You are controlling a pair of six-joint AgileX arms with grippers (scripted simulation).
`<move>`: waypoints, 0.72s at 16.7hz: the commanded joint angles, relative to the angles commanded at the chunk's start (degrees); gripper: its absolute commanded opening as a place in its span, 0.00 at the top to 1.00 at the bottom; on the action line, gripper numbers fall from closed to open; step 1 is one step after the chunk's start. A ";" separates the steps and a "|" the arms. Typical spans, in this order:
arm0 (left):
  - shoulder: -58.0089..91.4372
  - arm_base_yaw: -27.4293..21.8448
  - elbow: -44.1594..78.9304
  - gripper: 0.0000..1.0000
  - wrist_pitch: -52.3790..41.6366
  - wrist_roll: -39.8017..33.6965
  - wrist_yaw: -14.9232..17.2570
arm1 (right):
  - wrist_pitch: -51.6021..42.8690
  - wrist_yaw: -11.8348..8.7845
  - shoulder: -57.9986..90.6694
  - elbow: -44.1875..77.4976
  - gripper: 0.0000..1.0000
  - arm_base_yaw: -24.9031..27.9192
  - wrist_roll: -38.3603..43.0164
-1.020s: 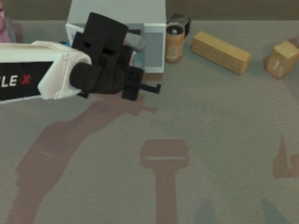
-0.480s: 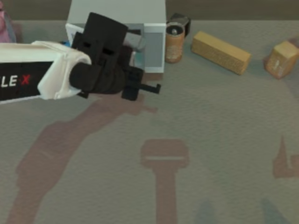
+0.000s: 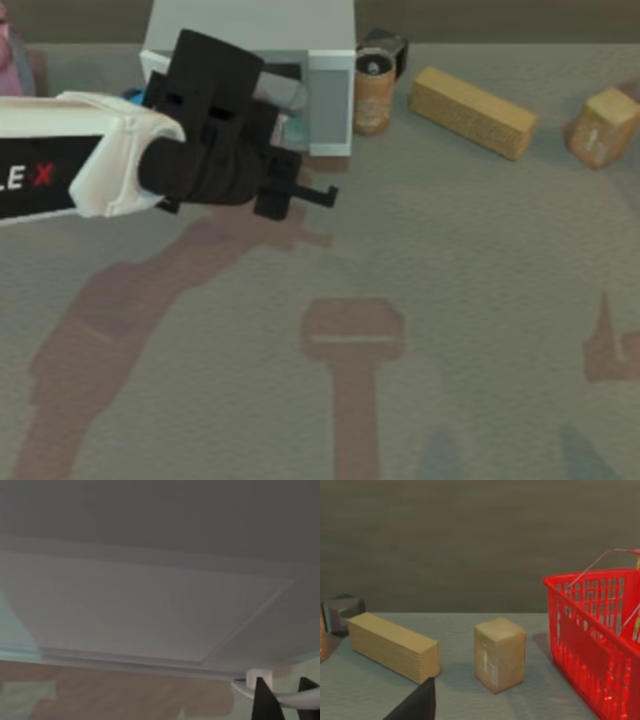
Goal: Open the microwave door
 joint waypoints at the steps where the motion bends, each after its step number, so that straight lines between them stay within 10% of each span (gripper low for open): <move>1: -0.21 0.30 -0.46 1.00 0.04 0.61 0.40 | 0.00 0.00 0.00 0.00 0.00 0.00 0.00; 12: -0.28 0.39 -0.62 1.00 0.05 0.84 0.54 | 0.00 0.00 0.00 0.00 0.00 0.00 0.00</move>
